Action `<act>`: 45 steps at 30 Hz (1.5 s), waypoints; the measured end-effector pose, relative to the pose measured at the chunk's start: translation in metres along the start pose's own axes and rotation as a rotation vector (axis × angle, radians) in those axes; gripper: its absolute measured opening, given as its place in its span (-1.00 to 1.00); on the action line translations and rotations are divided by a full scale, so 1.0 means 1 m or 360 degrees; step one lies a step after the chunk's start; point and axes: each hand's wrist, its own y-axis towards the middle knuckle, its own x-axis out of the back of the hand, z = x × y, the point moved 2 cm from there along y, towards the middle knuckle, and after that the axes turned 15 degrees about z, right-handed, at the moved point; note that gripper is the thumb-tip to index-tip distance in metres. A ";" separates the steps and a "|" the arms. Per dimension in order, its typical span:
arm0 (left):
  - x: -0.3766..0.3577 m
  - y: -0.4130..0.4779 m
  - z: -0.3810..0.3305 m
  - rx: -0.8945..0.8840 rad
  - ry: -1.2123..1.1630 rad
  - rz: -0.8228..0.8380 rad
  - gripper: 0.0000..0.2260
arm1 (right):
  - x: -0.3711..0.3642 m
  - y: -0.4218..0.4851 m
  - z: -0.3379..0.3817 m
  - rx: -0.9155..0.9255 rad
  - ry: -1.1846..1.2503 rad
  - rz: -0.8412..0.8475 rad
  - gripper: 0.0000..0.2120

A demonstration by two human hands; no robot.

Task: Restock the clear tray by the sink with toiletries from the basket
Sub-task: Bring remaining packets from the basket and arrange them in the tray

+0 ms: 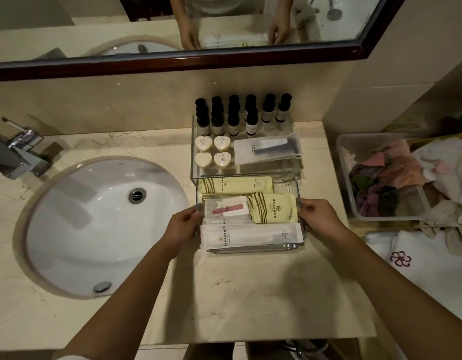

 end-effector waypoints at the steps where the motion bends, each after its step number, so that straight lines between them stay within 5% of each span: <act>1: 0.001 0.000 0.001 -0.0006 -0.0020 -0.0017 -0.81 | 0.001 0.000 0.001 0.0004 0.0010 0.0000 -0.70; 23: -0.012 0.021 -0.033 -0.0122 -0.0352 -0.0088 -0.71 | 0.008 0.023 0.036 0.0061 0.0231 -0.0161 -0.62; 28: -0.013 0.018 -0.021 -0.0108 0.0046 -0.0185 -0.74 | 0.000 0.005 0.031 0.0118 0.0280 -0.0050 -0.62; 33: -0.033 0.014 -0.004 -0.0145 0.0655 -0.0276 -0.26 | -0.021 -0.022 0.017 0.0128 0.0058 -0.0008 -0.50; 45: -0.037 0.009 -0.009 -0.0267 0.0536 -0.0489 -0.33 | -0.030 -0.020 0.007 0.0117 0.0126 -0.0223 -0.60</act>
